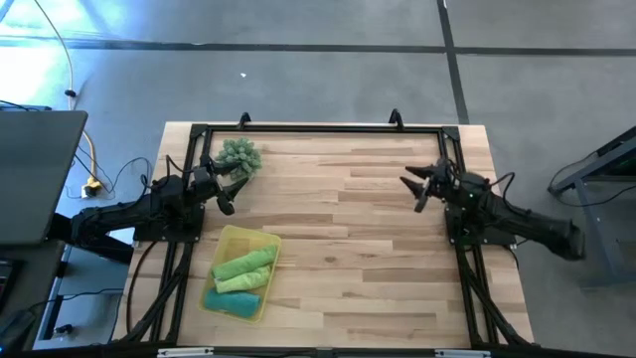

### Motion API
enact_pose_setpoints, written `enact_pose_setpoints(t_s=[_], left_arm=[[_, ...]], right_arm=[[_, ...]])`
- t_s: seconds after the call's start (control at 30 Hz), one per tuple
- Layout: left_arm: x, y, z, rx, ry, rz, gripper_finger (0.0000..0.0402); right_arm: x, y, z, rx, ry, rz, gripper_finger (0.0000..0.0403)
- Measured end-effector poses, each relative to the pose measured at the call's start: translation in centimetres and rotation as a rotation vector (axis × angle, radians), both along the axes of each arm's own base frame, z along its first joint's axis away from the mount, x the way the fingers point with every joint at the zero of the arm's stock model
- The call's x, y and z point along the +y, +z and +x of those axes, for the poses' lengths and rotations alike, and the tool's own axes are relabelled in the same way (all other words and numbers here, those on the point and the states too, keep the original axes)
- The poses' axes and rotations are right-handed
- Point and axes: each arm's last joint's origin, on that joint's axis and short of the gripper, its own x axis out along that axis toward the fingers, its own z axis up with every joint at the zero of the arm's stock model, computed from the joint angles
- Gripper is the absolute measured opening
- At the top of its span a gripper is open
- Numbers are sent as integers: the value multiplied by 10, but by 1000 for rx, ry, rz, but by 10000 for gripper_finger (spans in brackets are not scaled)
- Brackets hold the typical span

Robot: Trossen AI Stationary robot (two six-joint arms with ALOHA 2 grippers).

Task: Roll microfiber towels into tight, uniform cylinder then place into a basket
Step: Return to Home Position

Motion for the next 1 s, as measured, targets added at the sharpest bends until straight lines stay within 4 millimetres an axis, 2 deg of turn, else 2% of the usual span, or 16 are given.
enact_pose_setpoints(t_s=[0.27, 1.0], left_arm=[[0, 0, 0, 0, 0, 0, 254], [0, 0, 0, 0, 0, 0, 254]], right_arm=[[-9, 0, -4, 0, -98, 0, 174], [-9, 0, -5, 0, -101, 0, 174]])
